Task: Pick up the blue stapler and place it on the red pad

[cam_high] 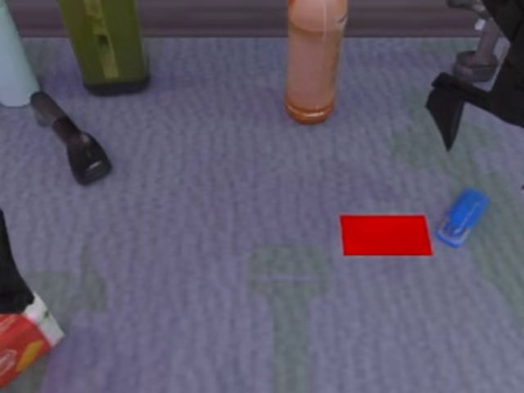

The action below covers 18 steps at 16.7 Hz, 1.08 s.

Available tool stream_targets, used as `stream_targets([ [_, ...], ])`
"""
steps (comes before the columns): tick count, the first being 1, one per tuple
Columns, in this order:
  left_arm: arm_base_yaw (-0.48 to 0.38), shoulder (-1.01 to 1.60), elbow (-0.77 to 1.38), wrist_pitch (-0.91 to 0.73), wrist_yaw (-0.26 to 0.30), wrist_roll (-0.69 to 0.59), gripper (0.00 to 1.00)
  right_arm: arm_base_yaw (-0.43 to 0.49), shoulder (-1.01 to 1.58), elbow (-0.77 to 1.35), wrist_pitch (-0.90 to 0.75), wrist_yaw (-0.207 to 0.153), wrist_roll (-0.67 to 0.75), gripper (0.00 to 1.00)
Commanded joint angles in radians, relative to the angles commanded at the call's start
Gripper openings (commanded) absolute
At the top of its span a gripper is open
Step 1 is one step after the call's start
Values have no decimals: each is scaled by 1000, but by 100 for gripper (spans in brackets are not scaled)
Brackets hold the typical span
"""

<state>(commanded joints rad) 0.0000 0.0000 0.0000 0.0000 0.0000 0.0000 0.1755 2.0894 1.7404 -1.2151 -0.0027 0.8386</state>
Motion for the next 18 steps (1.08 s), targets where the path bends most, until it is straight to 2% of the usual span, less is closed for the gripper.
stream_targets([
  [3, 0, 0, 0, 0, 0, 0, 100, 3, 22, -52, 70, 0, -1, 100],
  [9, 0, 0, 0, 0, 0, 0, 100, 8, 104, -214, 321, 1, 5, 100],
  [14, 0, 0, 0, 0, 0, 0, 100, 9, 113, -230, 342, 1, 6, 100],
  [18, 0, 0, 0, 0, 0, 0, 100, 9, 113, -230, 342, 1, 6, 70],
])
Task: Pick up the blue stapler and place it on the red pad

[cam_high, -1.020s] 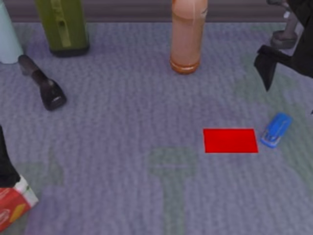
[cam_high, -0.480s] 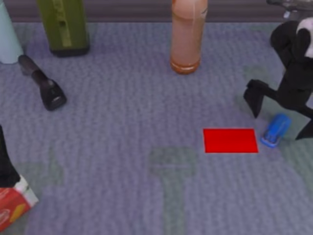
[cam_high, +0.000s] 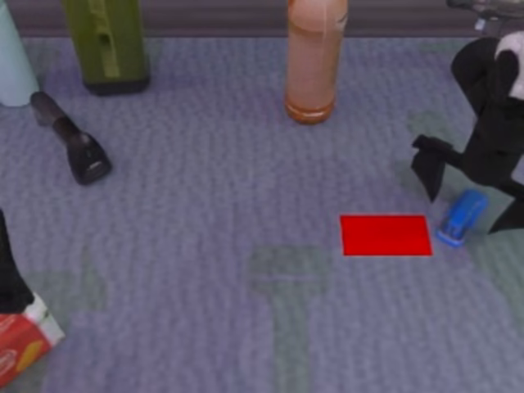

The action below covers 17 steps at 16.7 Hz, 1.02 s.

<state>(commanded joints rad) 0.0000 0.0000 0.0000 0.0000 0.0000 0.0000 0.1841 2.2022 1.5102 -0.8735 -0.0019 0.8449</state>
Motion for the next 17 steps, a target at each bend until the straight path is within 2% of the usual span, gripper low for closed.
stream_targets([
  [9, 0, 0, 0, 0, 0, 0, 100, 0, 0, 0, 0, 0, 0, 2],
  [17, 0, 0, 0, 0, 0, 0, 100, 0, 0, 0, 0, 0, 0, 0],
])
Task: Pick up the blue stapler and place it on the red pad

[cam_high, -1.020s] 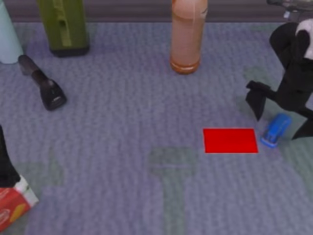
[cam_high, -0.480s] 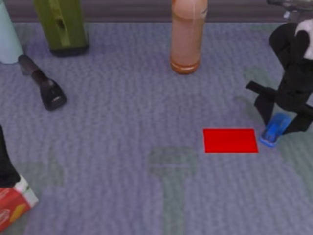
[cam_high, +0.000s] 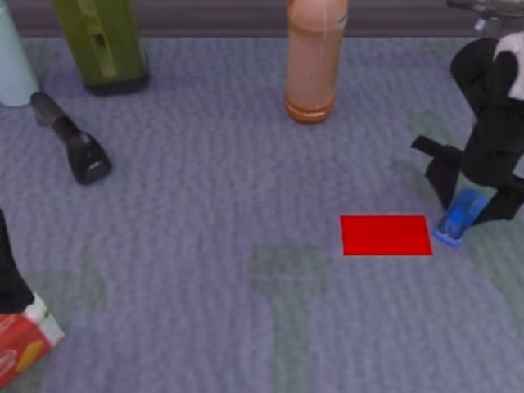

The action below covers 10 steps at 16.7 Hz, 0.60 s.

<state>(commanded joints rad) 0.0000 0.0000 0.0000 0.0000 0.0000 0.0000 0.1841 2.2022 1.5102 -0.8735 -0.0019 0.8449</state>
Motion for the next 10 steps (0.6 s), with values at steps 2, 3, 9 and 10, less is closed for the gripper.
stream_targets([
  [2, 0, 0, 0, 0, 0, 0, 100, -2, -2, 3, -3, 0, 1, 0],
  [3, 0, 0, 0, 0, 0, 0, 100, -1, -5, 15, -17, 0, 1, 0],
  [9, 0, 0, 0, 0, 0, 0, 100, 1, -73, 171, -261, -1, 1, 0],
  [10, 0, 0, 0, 0, 0, 0, 100, 2, -87, 197, -298, -1, 0, 0],
])
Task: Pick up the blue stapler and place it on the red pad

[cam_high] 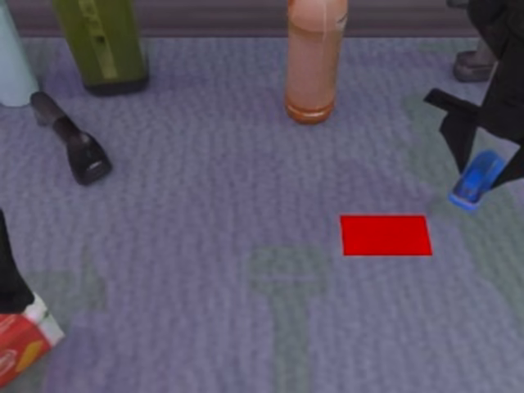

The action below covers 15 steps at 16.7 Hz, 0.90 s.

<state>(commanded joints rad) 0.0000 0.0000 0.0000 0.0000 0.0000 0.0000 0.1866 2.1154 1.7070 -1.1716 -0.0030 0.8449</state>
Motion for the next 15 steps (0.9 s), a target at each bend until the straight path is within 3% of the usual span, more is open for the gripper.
stream_targets([
  [9, 0, 0, 0, 0, 0, 0, 100, 3, -20, 42, -48, 0, -33, 0],
  [15, 0, 0, 0, 0, 0, 0, 100, 51, 14, 92, -77, 1, -366, 0],
])
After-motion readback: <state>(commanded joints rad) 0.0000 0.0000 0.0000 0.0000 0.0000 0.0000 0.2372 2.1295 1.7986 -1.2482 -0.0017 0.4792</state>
